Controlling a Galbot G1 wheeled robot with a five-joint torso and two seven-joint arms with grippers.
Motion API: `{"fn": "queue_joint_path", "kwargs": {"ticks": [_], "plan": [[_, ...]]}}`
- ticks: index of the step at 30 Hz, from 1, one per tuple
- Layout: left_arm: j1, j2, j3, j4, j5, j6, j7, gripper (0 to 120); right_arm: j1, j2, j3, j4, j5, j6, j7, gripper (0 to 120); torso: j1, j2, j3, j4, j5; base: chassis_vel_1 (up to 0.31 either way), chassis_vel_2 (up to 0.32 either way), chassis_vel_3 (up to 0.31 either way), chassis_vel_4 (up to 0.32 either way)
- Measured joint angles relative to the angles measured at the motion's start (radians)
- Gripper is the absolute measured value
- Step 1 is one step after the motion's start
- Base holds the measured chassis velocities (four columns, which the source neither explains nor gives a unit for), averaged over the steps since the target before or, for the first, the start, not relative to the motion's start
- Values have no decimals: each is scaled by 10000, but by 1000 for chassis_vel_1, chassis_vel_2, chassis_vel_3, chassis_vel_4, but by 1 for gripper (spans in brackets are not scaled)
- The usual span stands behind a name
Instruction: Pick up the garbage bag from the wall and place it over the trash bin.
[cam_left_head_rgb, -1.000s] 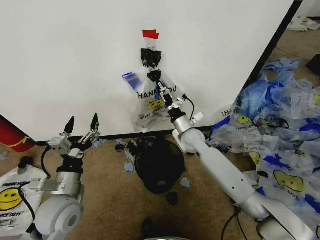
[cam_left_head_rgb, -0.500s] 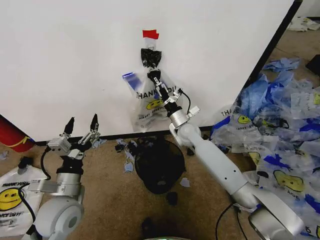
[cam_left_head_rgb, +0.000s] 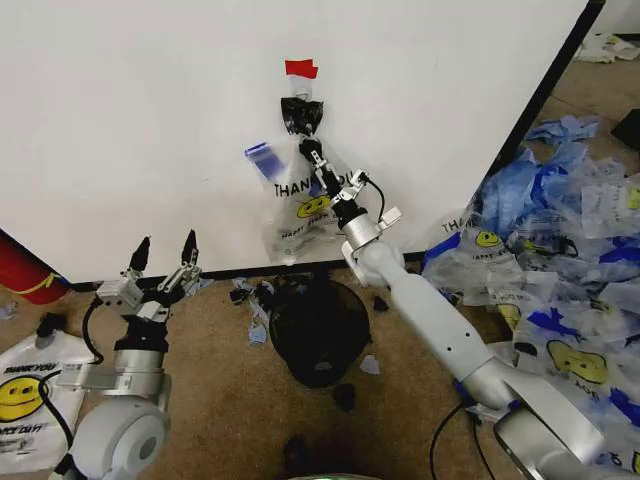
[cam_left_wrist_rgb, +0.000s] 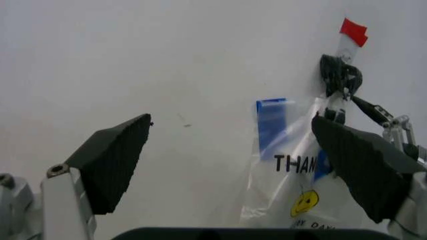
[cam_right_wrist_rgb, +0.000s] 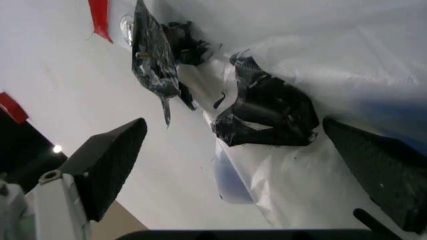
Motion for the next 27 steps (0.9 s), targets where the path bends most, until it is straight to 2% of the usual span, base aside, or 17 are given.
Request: {"fn": "queue_joint_path", "kwargs": {"ticks": [4, 7, 10, 12, 16, 18, 23, 25, 27], "plan": [[-13, -47, 69, 26, 44, 1, 9, 95, -29, -6, -13, 47, -148, 83, -69, 79, 0, 0, 0, 0, 1, 0, 0, 0, 0], [-12, -81, 108, 55, 78, 4, 11, 96, -29, -5, -22, 64, -243, 117, -77, 73, 0, 0, 0, 0, 0, 0, 0, 0, 0], [18, -102, 156, 106, 142, 4, 32, 95, -8, 56, -50, 51, -455, 277, -67, 58, 0, 0, 0, 0, 0, 0, 0, 0, 0], [23, -103, 158, 111, 147, 4, 34, 95, -7, 72, -50, 49, -480, 298, -62, 55, 0, 0, 0, 0, 0, 0, 0, 0, 0], [69, -80, 175, 140, 186, 4, 36, 95, -11, 160, -34, 31, -619, 429, 0, 36, 0, 0, 0, 0, 0, 0, 0, 0, 0], [84, -64, 177, 139, 191, 4, 37, 95, -17, 168, -21, 31, -641, 442, 14, 33, 0, 0, 0, 0, 0, 0, 0, 0, 0], [98, -48, 213, 156, 214, 7, 40, 96, -87, 142, 7, 105, -729, 502, 135, 11, 0, 0, 0, 0, 0, 0, 0, 0, 0], [96, -47, 223, 161, 218, 7, 40, 96, -98, 129, 7, 116, -743, 511, 149, 9, 0, 0, 0, 0, 0, 0, 0, 0, 0], [93, -45, 243, 165, 224, 8, 40, 96, -128, 93, 7, 130, -792, 523, 157, 0, 0, 0, 0, 0, 0, 0, 0, 0, 0]]}}
